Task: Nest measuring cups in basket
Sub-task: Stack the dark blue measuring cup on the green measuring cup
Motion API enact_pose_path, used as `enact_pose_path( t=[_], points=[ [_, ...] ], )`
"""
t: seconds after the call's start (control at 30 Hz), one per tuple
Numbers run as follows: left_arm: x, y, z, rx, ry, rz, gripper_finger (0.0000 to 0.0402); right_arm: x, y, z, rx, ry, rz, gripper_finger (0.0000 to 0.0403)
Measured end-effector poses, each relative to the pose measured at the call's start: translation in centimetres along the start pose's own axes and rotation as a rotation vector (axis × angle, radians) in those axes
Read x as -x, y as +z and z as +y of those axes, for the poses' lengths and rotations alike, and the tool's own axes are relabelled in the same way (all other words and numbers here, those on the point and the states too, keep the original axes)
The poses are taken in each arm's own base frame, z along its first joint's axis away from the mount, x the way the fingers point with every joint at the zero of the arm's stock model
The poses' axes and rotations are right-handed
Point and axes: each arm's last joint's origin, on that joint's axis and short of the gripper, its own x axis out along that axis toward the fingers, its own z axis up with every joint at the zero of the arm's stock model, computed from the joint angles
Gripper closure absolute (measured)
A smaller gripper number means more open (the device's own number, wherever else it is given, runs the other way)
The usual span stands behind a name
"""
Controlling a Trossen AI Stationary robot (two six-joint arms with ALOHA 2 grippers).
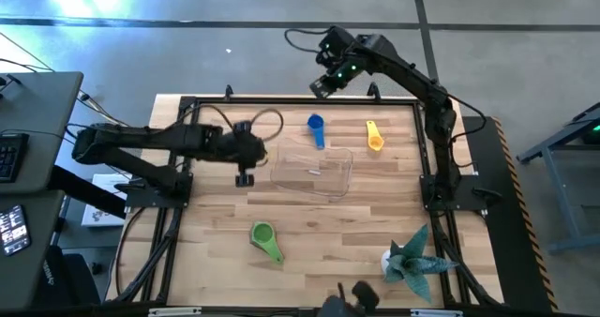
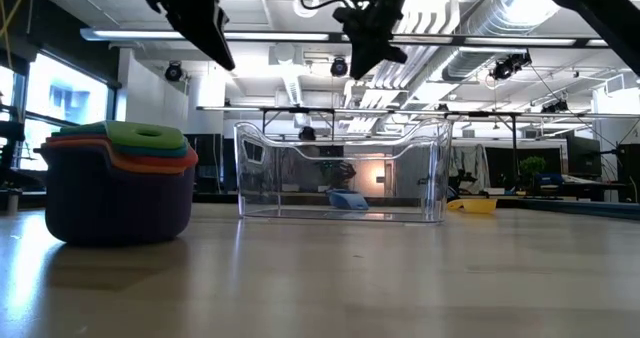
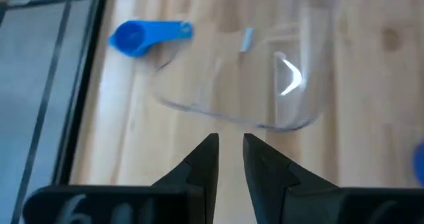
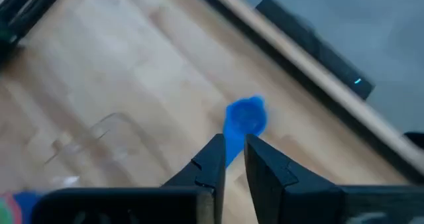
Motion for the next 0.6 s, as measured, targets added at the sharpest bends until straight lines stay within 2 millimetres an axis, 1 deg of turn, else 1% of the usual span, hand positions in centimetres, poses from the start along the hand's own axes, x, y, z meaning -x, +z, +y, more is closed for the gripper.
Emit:
enact_pose_path(
  t=[0.07,0.17,0.23,0.33,0.43,0.6],
  points=[
    [-0.2,-0.1,1.0,0.023,0.024,0.003,0.0342,-0.2,0.5,-0.9,-0.005,-0.021,-0.023,0.0338],
    [-0.6,-0.4,2.3,0.047,0.054,0.026,0.0342,-1.3,1.2,-1.9,-0.021,-0.030,-0.042,0.0315],
    [-0.7,-0.5,3.1,0.072,0.073,0.033,0.0342,-2.5,1.7,-2.5,-0.049,-0.038,-0.041,0.0303],
    [-0.9,-0.9,4.2,0.108,0.098,0.048,0.0342,-4.8,2.1,-3.1,-0.063,-0.047,-0.023,0.0296],
    [-1.1,-1.1,5.1,0.139,0.118,0.060,0.0342,-7.1,2.1,-3.4,-0.072,-0.055,0.029,0.0295],
    [-1.2,-1.5,6.2,0.180,0.145,0.074,0.0342,-10.1,1.8,-3.8,-0.078,-0.064,0.104,0.0295]
  ],
)
